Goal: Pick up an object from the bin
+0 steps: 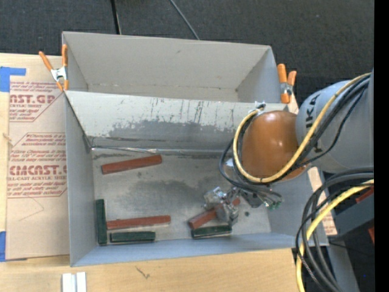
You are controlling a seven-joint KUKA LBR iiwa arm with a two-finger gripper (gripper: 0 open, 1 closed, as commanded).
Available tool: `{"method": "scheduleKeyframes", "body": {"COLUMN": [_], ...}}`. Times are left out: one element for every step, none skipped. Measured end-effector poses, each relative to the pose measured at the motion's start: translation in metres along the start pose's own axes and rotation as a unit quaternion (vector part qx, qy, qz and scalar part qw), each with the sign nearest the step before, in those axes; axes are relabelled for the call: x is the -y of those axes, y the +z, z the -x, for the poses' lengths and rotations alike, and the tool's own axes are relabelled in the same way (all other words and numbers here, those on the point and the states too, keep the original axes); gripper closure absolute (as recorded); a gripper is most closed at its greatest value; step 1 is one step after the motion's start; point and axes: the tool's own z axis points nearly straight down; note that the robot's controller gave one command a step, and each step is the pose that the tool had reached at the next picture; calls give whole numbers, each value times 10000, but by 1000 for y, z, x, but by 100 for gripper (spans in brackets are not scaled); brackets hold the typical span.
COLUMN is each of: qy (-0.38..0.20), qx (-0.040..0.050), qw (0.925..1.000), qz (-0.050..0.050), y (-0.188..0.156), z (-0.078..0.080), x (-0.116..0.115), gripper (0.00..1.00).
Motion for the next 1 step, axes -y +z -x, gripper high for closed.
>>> {"method": "scheduleKeyframes", "body": {"qy": [-1], "qx": [1], "qw": [10000], "qz": [1], "y": [0], "z": [0], "x": [0], "gripper": [100]}}
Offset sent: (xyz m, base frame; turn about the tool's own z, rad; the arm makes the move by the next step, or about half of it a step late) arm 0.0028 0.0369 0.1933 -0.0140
